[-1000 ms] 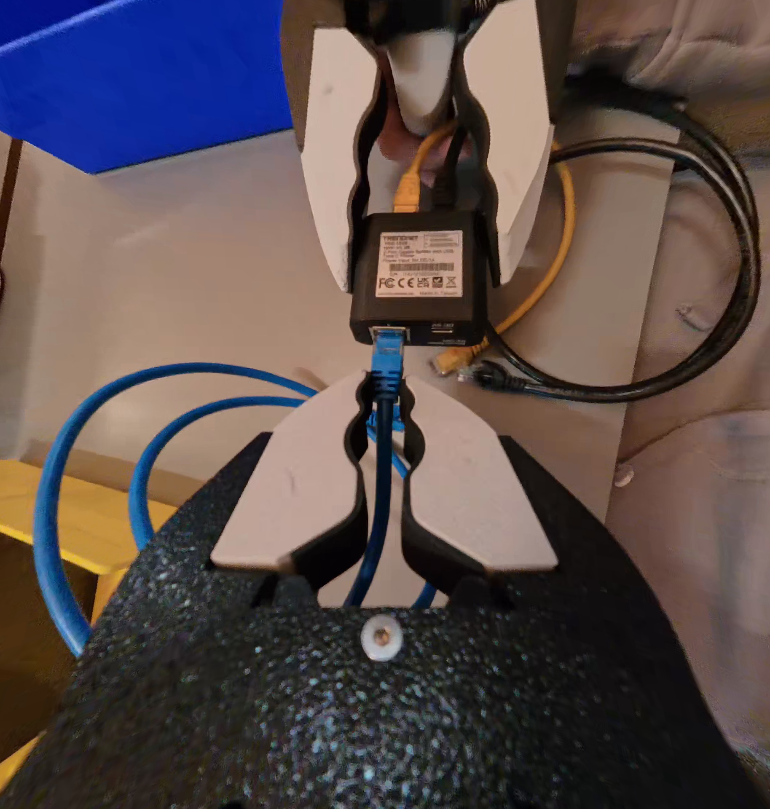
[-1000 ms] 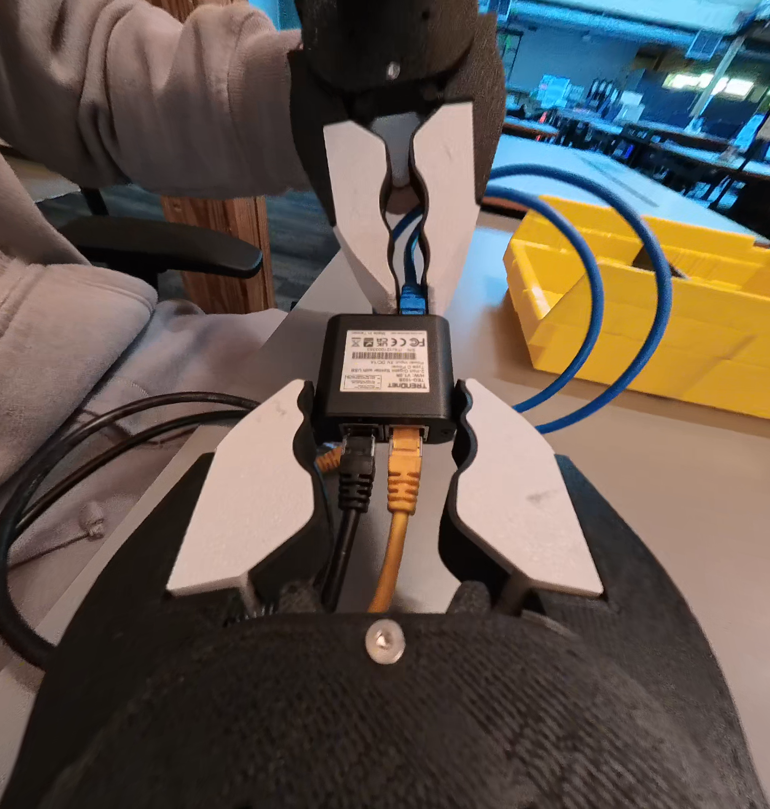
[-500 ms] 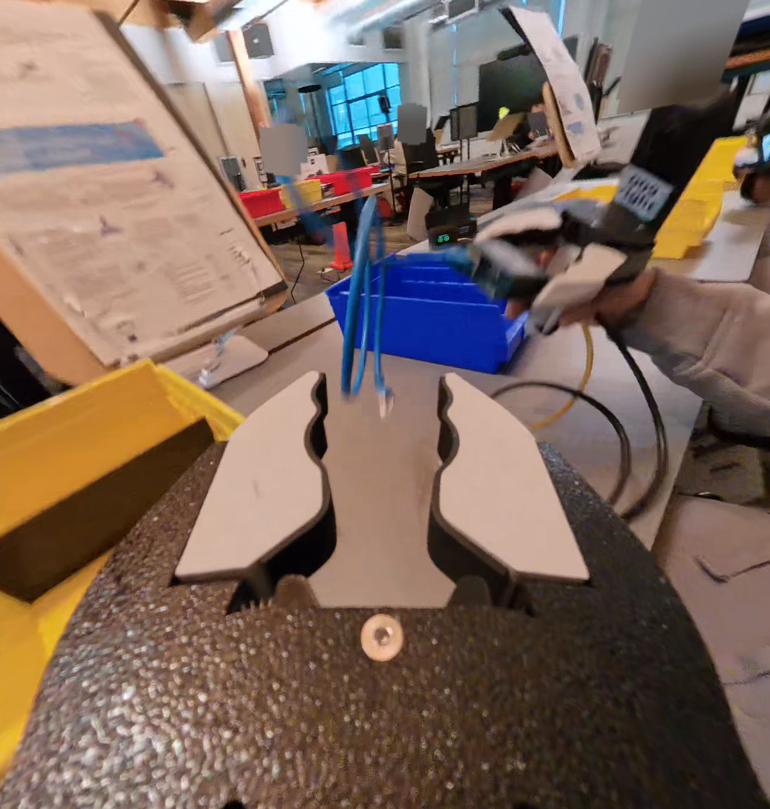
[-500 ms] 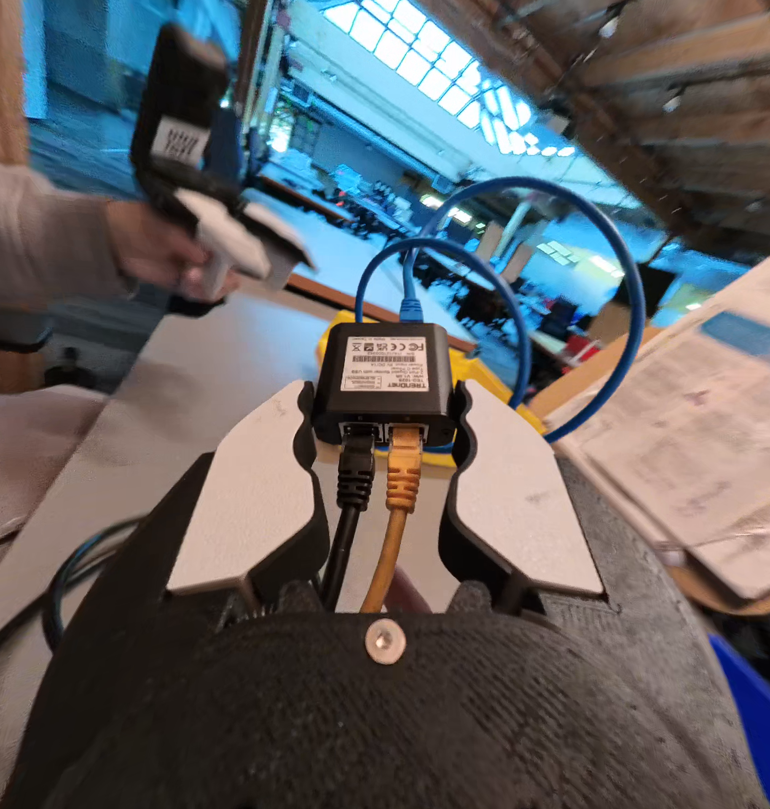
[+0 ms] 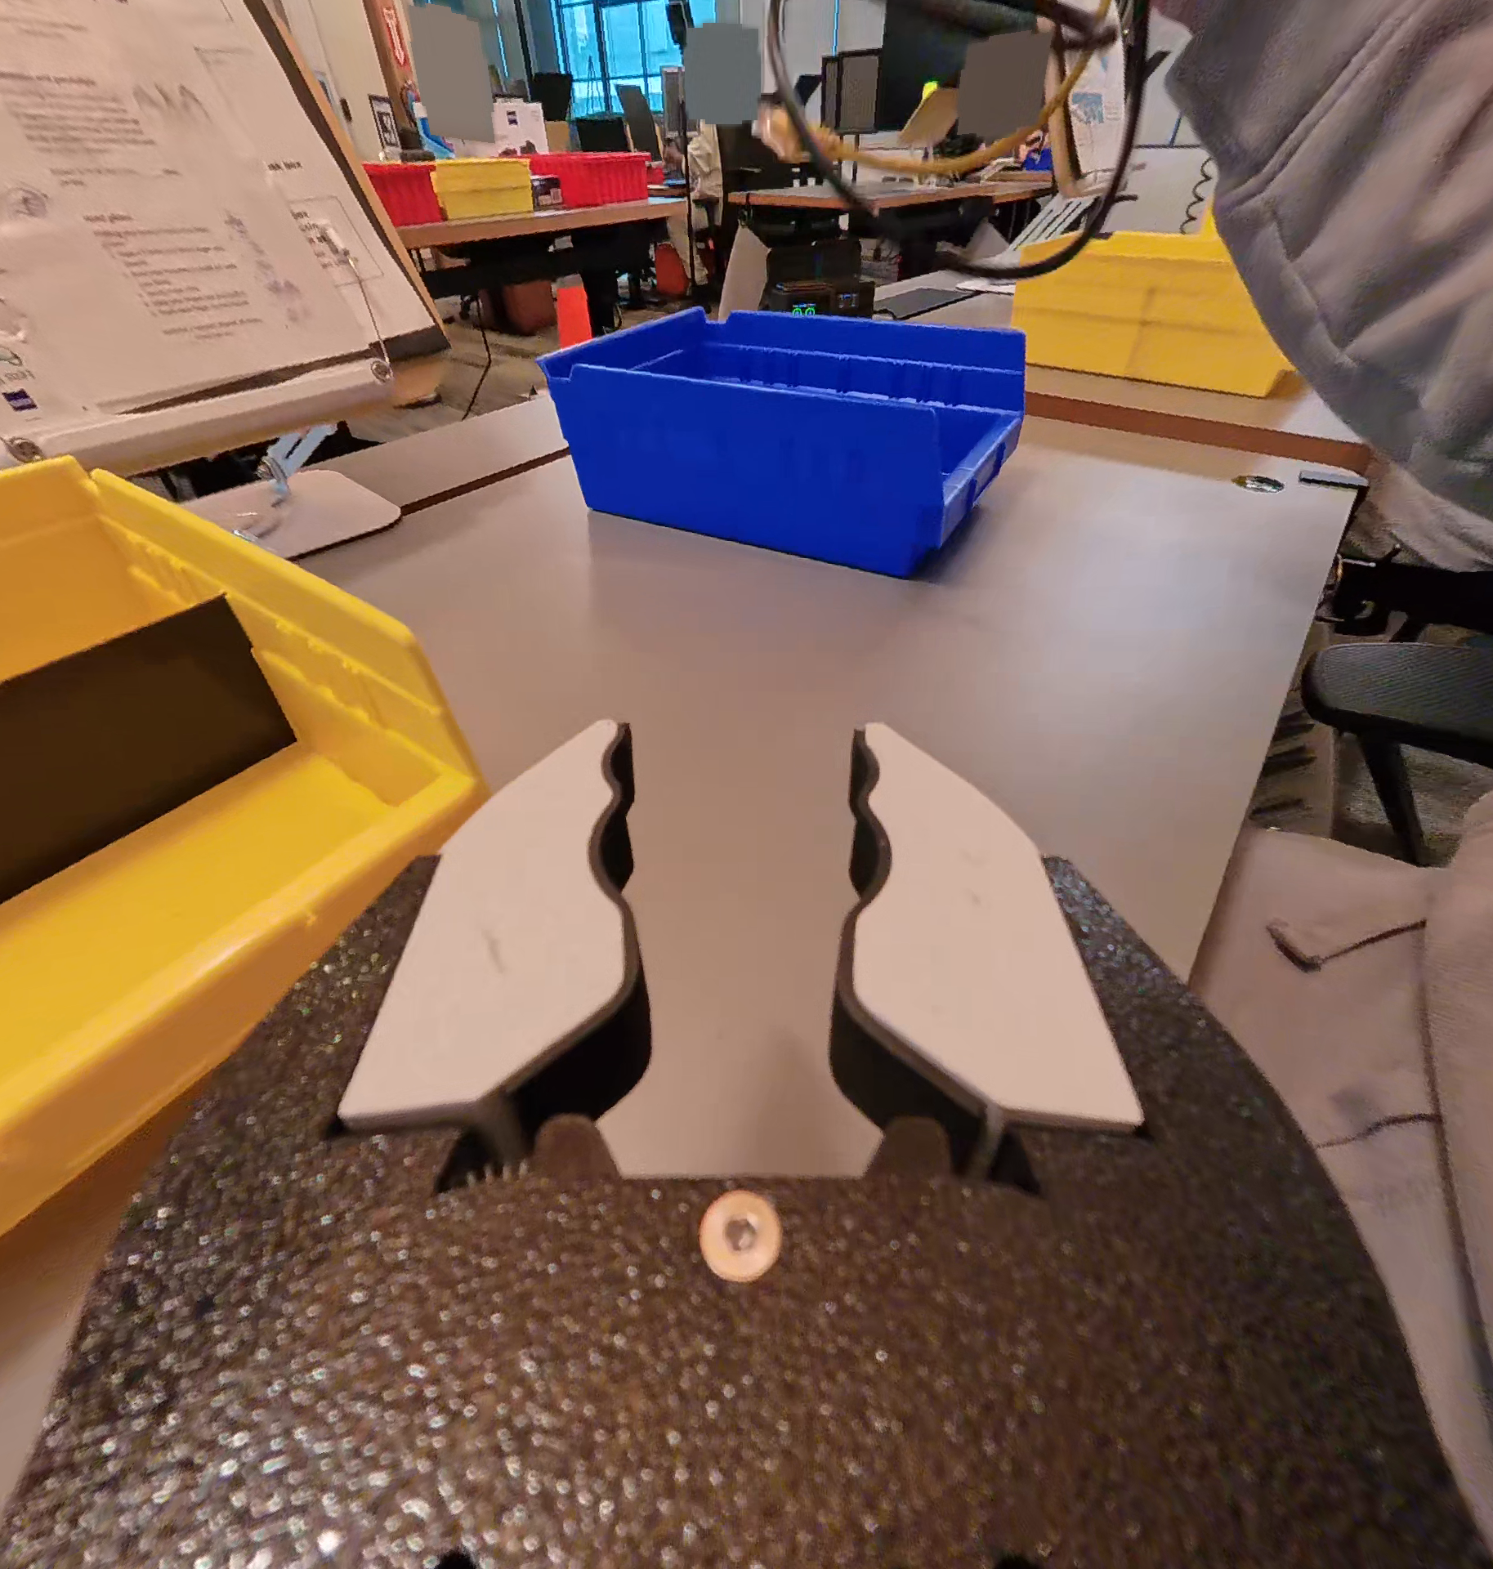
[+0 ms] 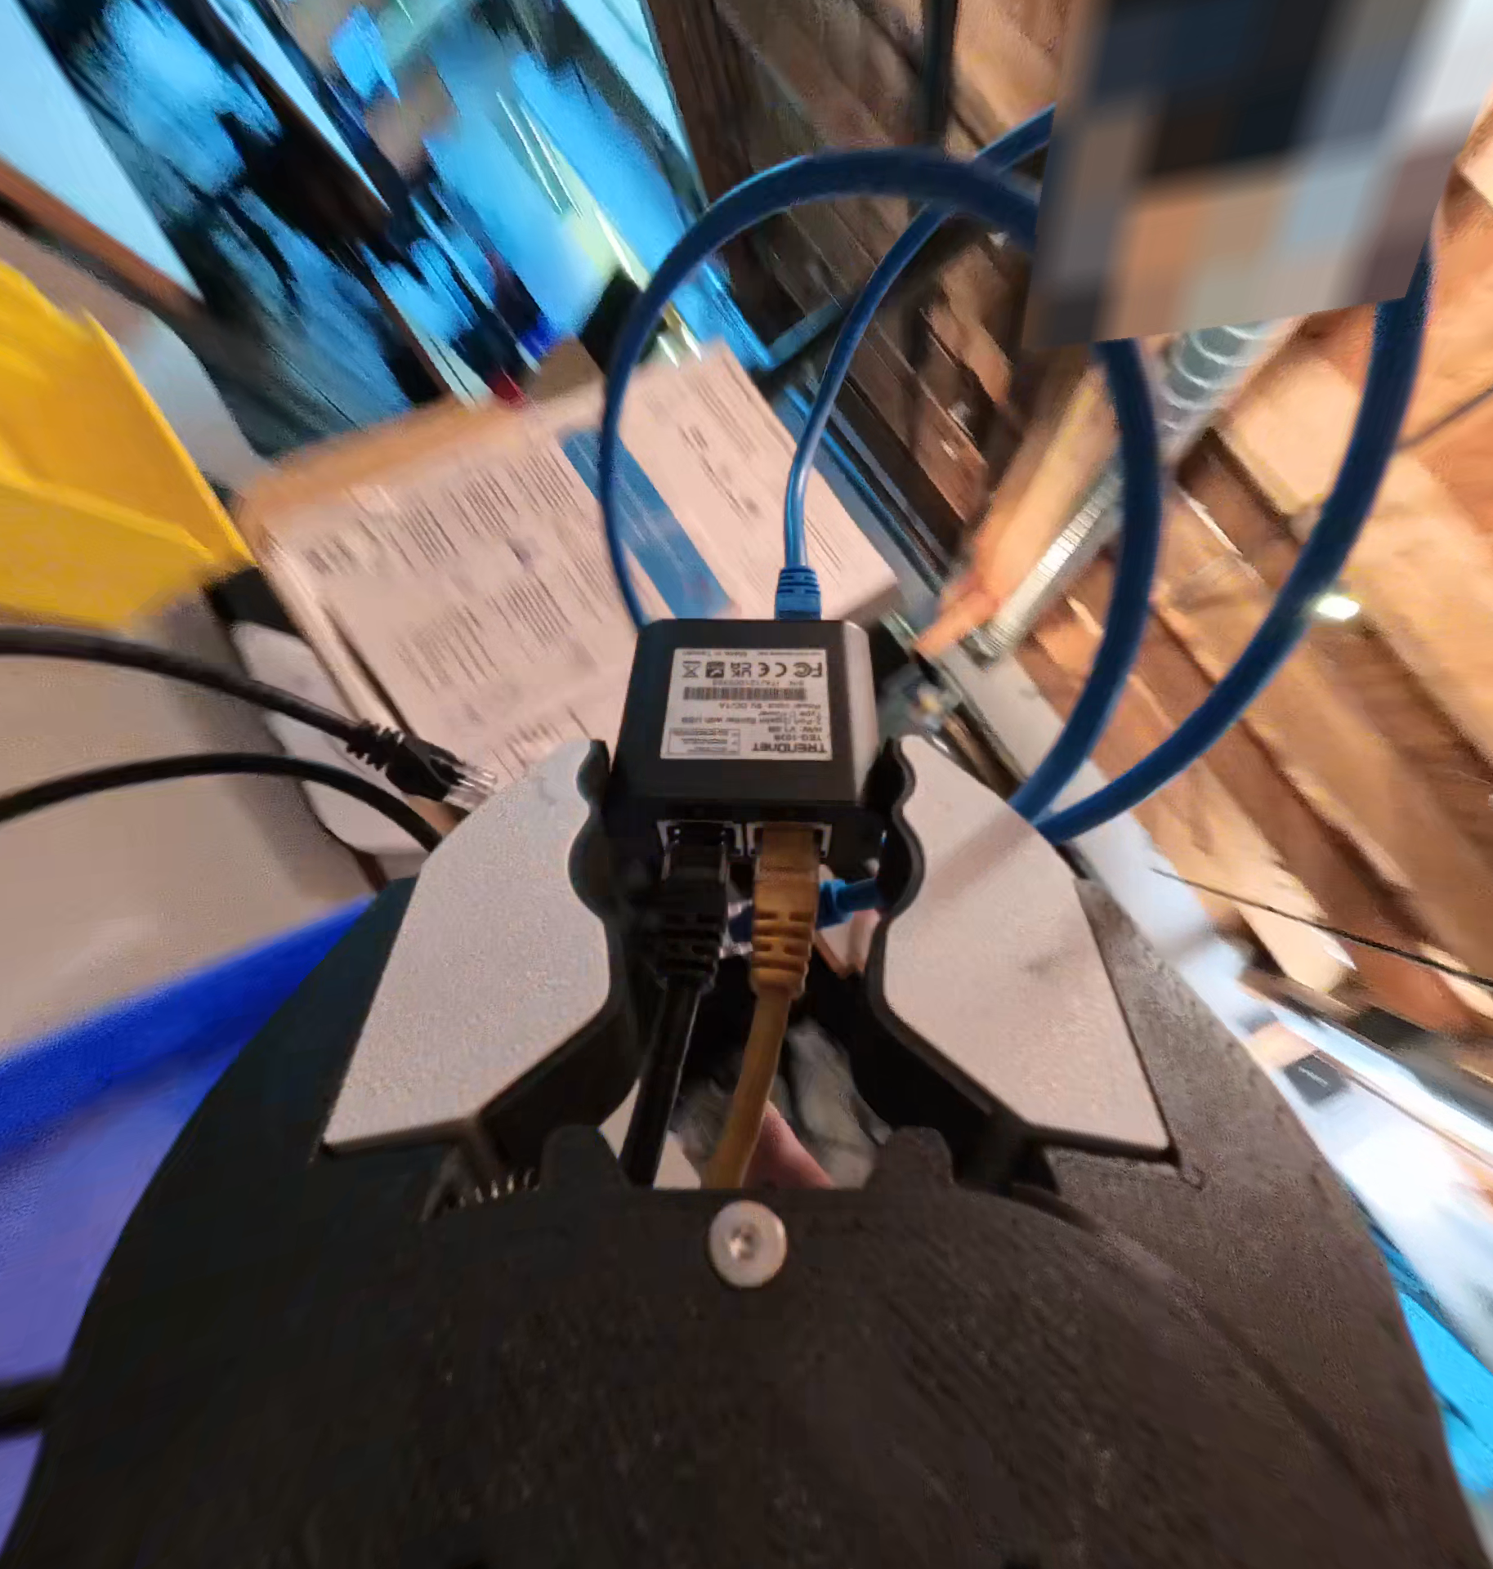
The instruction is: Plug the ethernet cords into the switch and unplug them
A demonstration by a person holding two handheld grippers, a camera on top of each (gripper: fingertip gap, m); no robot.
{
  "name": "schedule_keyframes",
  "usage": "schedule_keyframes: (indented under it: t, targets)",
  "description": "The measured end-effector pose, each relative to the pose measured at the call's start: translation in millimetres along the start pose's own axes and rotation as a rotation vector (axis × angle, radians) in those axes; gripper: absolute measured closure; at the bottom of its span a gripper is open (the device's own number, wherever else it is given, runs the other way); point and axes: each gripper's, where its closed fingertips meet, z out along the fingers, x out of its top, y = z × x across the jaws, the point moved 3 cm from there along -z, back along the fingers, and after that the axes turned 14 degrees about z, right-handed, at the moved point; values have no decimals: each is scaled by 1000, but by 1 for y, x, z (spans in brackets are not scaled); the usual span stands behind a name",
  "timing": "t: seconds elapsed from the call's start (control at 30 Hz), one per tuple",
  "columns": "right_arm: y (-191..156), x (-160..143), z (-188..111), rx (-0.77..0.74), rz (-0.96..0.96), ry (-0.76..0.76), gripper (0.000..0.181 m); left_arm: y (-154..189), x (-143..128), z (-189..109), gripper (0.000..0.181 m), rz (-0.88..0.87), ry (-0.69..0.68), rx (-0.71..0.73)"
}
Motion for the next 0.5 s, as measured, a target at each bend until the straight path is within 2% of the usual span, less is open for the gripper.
schedule_keyframes:
  t: [0.1, 0.23, 0.4, 0.5]
  targets:
    - [4, -62, 9, -142, -70, -118, 119, 7, -6, 7, 133, -12, -5, -31]
    - [-31, -144, 12, -115, 25, -281, 119, 13, -11, 14, 133, -6, -39, -66]
    - [-76, -187, 6, -2, 187, -438, 118, 12, -12, 14, 136, 14, -80, -73]
    - [-99, -223, -1, 120, 291, -673, 119, 11, -10, 16, 136, 15, -101, -85]
